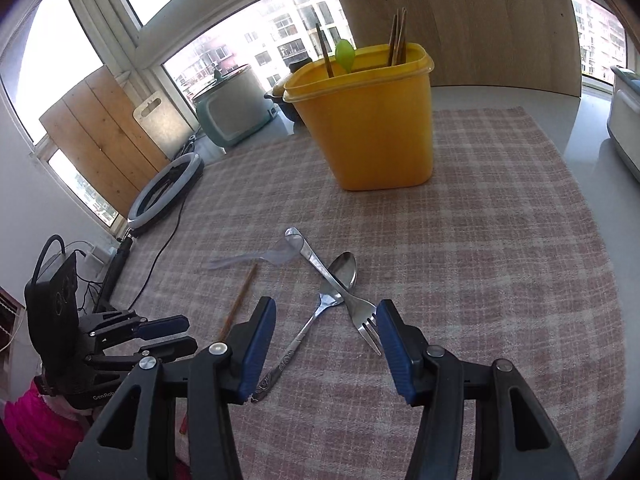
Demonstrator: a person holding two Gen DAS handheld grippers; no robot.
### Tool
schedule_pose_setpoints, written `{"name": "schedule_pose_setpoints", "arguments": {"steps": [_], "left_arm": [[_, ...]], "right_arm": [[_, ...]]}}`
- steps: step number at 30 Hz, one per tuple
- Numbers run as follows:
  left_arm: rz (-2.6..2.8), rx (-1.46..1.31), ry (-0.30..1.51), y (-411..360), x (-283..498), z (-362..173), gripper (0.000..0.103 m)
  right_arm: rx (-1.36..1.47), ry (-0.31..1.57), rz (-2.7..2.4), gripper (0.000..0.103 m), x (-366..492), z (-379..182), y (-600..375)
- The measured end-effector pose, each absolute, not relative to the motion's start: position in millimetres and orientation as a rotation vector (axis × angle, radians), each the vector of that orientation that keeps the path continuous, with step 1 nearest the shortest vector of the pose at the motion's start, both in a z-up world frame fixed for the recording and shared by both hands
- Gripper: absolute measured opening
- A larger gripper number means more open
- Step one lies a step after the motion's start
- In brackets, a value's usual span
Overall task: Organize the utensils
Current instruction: 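Grasp the clear plastic spoon by its handle with the left tool while the right tool approaches a chopstick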
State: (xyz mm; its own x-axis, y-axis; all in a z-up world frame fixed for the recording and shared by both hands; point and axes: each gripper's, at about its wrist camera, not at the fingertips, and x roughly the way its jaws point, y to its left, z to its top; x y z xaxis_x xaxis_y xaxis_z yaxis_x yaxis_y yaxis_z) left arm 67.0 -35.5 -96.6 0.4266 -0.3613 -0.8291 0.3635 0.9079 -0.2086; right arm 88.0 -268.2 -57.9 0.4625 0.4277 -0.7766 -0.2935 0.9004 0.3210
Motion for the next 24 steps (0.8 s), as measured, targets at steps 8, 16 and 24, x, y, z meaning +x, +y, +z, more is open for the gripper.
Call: {"name": "schedule_pose_setpoints", "arguments": {"steps": [8,16,24], "left_arm": [[-0.424,0.048,1.007,-30,75,-95,0.028],[-0.362,0.099,0.991,-3,126,-93,0.028],[-0.432,0.216,1.052,-17,162,-108,0.028]], "right_arm": [[0.153,1.117,0.489,0.052,85,-82,-247],[0.179,1.175,0.509,0.046,87,-100,-223],[0.143,1.185,0.525,0.045,85,-104,-200]]}}
